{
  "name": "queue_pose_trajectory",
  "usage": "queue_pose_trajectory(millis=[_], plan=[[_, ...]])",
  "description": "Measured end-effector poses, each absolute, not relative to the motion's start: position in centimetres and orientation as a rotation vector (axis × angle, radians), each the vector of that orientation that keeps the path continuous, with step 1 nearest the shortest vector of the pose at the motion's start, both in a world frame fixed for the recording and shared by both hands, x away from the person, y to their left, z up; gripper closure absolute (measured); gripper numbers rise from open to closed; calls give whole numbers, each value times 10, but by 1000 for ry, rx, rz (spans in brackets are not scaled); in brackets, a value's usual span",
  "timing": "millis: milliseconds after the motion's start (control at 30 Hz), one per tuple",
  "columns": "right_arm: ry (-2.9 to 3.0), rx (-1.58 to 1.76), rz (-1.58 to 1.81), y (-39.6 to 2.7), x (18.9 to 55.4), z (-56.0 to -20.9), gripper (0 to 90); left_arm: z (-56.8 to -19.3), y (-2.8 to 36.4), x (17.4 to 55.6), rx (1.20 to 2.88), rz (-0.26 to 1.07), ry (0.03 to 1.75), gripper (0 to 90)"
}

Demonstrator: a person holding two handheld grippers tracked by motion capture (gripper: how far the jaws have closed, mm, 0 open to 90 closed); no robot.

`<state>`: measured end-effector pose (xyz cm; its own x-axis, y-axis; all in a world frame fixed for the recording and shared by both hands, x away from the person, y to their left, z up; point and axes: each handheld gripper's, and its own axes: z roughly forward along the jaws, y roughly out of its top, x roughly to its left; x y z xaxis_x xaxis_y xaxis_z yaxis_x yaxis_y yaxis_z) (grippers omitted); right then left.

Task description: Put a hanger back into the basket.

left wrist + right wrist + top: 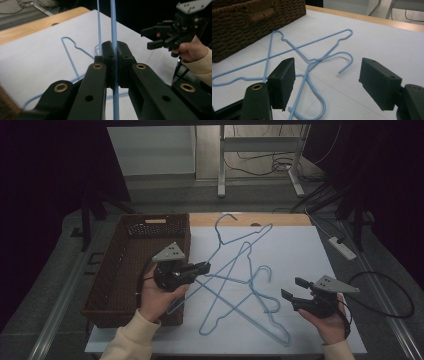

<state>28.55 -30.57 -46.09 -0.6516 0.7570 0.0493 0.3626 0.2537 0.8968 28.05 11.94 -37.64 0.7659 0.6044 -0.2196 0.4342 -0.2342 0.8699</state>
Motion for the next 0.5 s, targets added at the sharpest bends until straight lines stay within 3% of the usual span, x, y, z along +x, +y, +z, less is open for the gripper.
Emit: queue_pose_trajectory(millis=[500], plan=[[2171,1036,1306,-305,290,-471,296,-358,186,277,1821,296,858,864]])
